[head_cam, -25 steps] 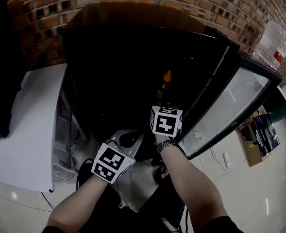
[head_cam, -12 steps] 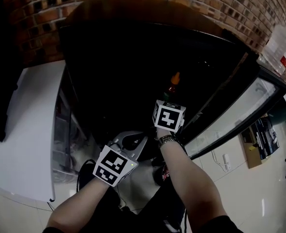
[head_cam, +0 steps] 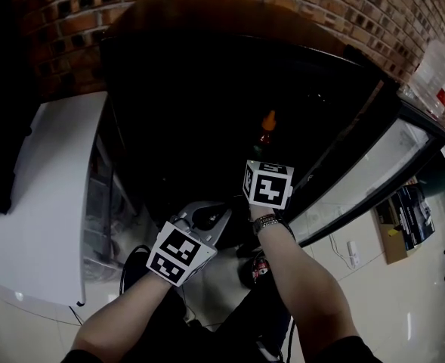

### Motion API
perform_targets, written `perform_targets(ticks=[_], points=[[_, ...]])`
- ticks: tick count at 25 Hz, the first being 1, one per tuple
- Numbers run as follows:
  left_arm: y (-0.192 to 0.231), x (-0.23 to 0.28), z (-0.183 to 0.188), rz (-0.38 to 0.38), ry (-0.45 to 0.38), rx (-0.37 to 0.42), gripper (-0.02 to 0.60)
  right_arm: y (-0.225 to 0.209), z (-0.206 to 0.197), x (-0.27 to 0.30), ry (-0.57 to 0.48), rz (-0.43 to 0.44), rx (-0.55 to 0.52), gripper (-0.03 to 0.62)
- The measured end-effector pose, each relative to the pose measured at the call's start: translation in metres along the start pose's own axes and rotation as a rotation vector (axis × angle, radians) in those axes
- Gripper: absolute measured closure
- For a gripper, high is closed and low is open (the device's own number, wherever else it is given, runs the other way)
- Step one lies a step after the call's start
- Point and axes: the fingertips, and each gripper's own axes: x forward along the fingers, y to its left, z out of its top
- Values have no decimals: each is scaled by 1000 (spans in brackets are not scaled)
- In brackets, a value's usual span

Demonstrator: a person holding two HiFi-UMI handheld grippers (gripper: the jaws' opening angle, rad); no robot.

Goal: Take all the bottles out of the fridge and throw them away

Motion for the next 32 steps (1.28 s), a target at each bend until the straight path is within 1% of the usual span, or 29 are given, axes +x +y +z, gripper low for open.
perform_targets(ticks=[9, 16, 21, 26, 32], points=[[-25, -15, 15, 31, 0, 43, 577, 16, 10, -58, -61, 93, -23, 342], [-60, -27, 25, 47, -8, 67, 577, 19, 5, -115, -101, 146, -63, 342], [-94, -37, 20, 58, -7, 66, 577, 14, -13, -152, -105, 168, -66, 344], [-127, -46, 11, 73, 9, 60, 577, 4, -41, -188, -88, 183, -64, 344], [-171, -45, 7, 50, 26, 65, 577, -21, -84, -226, -44, 178, -48, 344]])
